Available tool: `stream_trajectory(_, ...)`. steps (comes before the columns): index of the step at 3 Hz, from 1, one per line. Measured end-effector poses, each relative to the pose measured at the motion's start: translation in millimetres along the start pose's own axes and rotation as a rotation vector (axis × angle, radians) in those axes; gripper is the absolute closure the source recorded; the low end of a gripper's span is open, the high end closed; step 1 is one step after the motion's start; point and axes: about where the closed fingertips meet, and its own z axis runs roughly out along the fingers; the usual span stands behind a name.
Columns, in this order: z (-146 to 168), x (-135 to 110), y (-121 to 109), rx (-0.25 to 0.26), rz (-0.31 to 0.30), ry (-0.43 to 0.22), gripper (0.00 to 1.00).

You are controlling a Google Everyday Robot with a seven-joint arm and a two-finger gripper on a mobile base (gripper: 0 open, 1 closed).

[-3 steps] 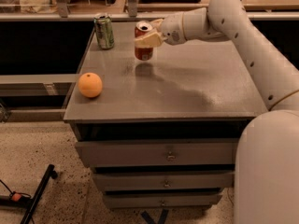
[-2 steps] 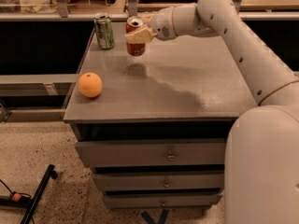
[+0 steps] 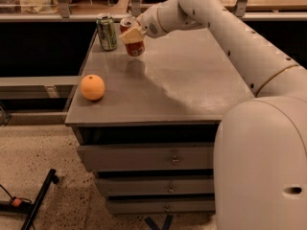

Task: Move coke can near green can

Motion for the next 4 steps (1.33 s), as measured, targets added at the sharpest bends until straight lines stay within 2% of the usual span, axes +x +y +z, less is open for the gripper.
stream_trajectory(1, 15, 15, -7, 0.005, 0.066, 0.036, 1.0)
stream_trajectory(2, 27, 23, -11, -0.008, 0.105, 0.055, 1.0)
stream_trajectory(3, 25, 19, -11, -0.008, 0.105, 0.056, 1.0)
stream_trajectory(4, 24, 18, -12, -0.008, 0.105, 0.055, 0.83)
